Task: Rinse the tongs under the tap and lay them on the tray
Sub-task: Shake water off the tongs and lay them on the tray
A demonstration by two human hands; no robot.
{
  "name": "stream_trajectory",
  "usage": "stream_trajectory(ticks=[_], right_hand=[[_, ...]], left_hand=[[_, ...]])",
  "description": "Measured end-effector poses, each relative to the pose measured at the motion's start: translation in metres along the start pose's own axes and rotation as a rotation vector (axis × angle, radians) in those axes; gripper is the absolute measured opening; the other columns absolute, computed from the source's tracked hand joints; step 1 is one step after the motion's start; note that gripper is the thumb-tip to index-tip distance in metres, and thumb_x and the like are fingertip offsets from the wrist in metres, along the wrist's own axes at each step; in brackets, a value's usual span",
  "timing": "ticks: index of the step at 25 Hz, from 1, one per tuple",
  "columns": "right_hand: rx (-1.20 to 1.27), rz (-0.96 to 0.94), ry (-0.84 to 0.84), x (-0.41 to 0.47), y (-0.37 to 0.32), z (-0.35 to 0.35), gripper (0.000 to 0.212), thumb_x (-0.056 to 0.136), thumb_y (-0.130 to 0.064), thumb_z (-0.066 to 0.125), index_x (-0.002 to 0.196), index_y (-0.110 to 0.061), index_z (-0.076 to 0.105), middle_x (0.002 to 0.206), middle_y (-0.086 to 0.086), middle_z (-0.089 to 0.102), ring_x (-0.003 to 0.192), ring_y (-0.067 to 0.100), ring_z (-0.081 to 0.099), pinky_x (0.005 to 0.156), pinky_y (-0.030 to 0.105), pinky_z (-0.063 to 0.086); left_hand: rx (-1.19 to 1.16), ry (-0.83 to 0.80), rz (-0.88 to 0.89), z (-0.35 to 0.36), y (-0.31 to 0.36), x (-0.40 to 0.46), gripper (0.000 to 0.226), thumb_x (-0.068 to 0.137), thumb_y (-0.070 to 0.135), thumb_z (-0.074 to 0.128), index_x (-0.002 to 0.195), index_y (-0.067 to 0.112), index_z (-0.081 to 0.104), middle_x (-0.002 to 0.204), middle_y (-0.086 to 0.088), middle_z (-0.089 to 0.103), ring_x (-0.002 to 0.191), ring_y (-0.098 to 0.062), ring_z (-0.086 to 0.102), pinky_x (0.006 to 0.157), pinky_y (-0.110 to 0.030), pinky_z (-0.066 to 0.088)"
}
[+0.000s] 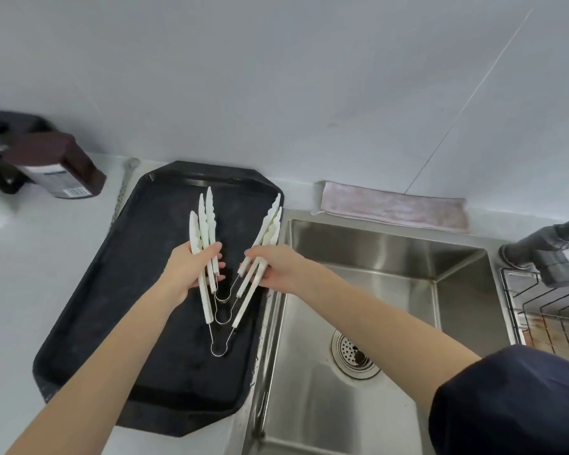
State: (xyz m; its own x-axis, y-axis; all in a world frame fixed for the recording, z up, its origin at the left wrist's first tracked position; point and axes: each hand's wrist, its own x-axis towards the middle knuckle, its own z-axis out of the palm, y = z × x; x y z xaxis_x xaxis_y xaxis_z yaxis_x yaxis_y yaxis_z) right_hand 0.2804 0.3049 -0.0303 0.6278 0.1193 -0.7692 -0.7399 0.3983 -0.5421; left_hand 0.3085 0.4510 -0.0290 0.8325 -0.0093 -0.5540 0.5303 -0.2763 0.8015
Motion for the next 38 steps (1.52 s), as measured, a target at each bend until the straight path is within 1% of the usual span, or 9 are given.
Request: stream_trajectory(ticks=[8, 11, 13, 17, 20, 24, 28, 34, 38], right_hand=[[-0.457, -0.001, 0.048, 0.005, -0.011, 0.009, 0.043, 0.091, -0.017, 0.051, 0.131, -0.004, 0.042, 0.119, 0.012, 0.055, 0.112, 0.026, 0.057, 0.1, 0.033, 0.044], [-0.685, -0.01, 0.082, -0.006, -0.019, 0.008, 0.013, 0.092, -0.018, 0.044, 0.097, -0.006, 0.047, 0.086, 0.012, 0.057, 0.082, 0.024, 0.061, 0.077, 0.025, 0.05], [-0.817, -0.039, 0.114, -0.009, -0.021, 0.008, 0.019, 0.091, -0.013, 0.039, 0.074, -0.006, 0.045, 0.07, 0.024, 0.063, 0.06, 0.023, 0.056, 0.059, 0.022, 0.047], [-0.988, -0.124, 0.139, -0.006, -0.012, 0.007, 0.03, 0.093, -0.012, 0.037, 0.064, -0.004, 0.042, 0.095, 0.027, 0.067, 0.096, 0.037, 0.07, 0.077, 0.033, 0.057], [-1.062, -0.171, 0.165, -0.002, -0.01, 0.006, 0.036, 0.091, -0.013, 0.035, 0.056, -0.01, 0.035, 0.074, 0.017, 0.068, 0.053, 0.021, 0.059, 0.054, 0.019, 0.044], [-1.129, -0.228, 0.203, 0.0, -0.01, 0.01, 0.034, 0.09, -0.012, 0.034, 0.056, -0.008, 0.039, 0.074, 0.016, 0.071, 0.041, 0.013, 0.049, 0.056, 0.018, 0.043], [-1.133, -0.255, 0.282, 0.001, -0.001, 0.008, 0.018, 0.087, -0.02, 0.039, 0.077, -0.005, 0.041, 0.052, 0.003, 0.053, 0.054, 0.02, 0.057, 0.057, 0.024, 0.043], [-1.166, -0.293, 0.359, 0.005, 0.01, 0.01, 0.041, 0.094, -0.017, 0.038, 0.127, 0.007, 0.032, 0.12, 0.022, 0.058, 0.108, 0.039, 0.059, 0.073, 0.034, 0.038], [-1.194, -0.37, 0.371, 0.001, 0.011, 0.005, 0.037, 0.096, -0.019, 0.036, 0.125, 0.002, 0.032, 0.111, 0.019, 0.056, 0.106, 0.041, 0.058, 0.071, 0.035, 0.038]], left_hand=[[0.502, 0.131, 0.049, -0.007, -0.012, 0.019, 0.023, 0.089, 0.031, 0.052, 0.09, 0.008, 0.054, 0.081, -0.003, 0.056, 0.087, -0.024, 0.052, 0.077, -0.032, 0.04], [0.611, 0.146, 0.155, -0.006, -0.012, 0.018, 0.021, 0.089, 0.027, 0.053, 0.098, 0.008, 0.053, 0.088, -0.003, 0.054, 0.088, -0.022, 0.05, 0.077, -0.032, 0.038], [0.581, 0.154, 0.162, -0.008, -0.011, 0.018, 0.025, 0.089, 0.026, 0.053, 0.103, 0.005, 0.052, 0.09, -0.004, 0.053, 0.088, -0.022, 0.049, 0.076, -0.033, 0.039], [0.507, 0.154, 0.146, -0.013, -0.013, 0.02, 0.037, 0.089, 0.027, 0.054, 0.118, 0.005, 0.051, 0.101, -0.007, 0.056, 0.091, -0.026, 0.055, 0.079, -0.037, 0.046], [0.457, 0.166, 0.149, -0.015, -0.016, 0.021, 0.042, 0.089, 0.028, 0.055, 0.123, 0.006, 0.049, 0.114, -0.011, 0.059, 0.096, -0.025, 0.055, 0.082, -0.037, 0.048], [0.48, 0.182, 0.145, -0.014, -0.018, 0.023, 0.043, 0.091, 0.031, 0.052, 0.125, 0.005, 0.047, 0.103, -0.007, 0.055, 0.086, -0.023, 0.054, 0.073, -0.033, 0.045], [0.477, 0.199, 0.196, -0.01, -0.021, 0.027, 0.044, 0.089, 0.033, 0.054, 0.123, 0.005, 0.049, 0.104, -0.005, 0.057, 0.093, -0.023, 0.054, 0.09, -0.043, 0.05], [0.529, 0.21, 0.212, -0.011, -0.029, 0.032, 0.043, 0.087, 0.034, 0.056, 0.119, 0.005, 0.052, 0.105, -0.009, 0.058, 0.101, -0.031, 0.059, 0.089, -0.049, 0.051], [0.491, 0.246, 0.293, -0.013, -0.032, 0.033, 0.046, 0.087, 0.034, 0.057, 0.124, 0.009, 0.051, 0.121, -0.014, 0.056, 0.091, -0.024, 0.058, 0.088, -0.045, 0.052]])
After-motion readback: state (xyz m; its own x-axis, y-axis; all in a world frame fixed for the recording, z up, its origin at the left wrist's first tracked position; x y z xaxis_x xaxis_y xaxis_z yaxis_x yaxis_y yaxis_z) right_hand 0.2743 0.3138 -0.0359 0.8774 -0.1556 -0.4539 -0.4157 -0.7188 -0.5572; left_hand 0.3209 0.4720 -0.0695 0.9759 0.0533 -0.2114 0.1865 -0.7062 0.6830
